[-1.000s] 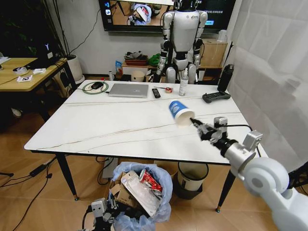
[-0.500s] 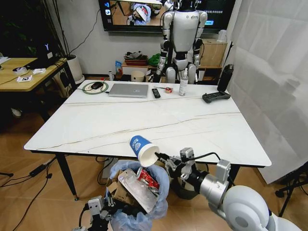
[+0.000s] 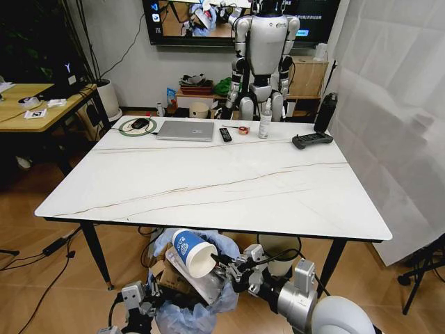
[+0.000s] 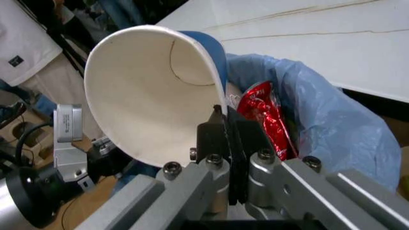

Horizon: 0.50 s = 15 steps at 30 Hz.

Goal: Pick up the trash bin and place the trash from the table into it.

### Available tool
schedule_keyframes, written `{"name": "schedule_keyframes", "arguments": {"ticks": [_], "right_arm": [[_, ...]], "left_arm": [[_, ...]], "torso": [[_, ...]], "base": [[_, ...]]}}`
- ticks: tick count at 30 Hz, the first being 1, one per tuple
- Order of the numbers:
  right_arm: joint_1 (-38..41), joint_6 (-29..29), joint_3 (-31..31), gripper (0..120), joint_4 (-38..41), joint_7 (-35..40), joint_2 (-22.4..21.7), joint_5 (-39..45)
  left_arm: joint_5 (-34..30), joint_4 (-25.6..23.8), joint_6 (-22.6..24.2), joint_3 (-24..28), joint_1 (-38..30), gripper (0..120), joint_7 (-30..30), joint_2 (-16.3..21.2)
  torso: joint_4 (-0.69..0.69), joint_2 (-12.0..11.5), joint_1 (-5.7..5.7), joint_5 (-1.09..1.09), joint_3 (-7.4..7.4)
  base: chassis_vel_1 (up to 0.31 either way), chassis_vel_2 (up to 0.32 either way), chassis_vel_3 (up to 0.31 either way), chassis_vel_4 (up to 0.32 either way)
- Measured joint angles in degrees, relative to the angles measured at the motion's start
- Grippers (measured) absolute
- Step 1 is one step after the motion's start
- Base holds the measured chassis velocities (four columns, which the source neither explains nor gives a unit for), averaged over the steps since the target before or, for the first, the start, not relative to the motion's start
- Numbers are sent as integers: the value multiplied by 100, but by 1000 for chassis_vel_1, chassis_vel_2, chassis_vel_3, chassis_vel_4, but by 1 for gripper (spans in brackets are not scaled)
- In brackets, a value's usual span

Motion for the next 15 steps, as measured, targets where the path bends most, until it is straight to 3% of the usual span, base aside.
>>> {"name": "schedule_keyframes", "arguments": {"ticks": [15], "right_arm": [[-91,85,-33,1,-94,-62,16,-320]], "left_arm": [[-228,5,87,229,73,0,-70,1]], "torso": [[0,0,0,1,0]], "base": [[0,0,0,0]]}}
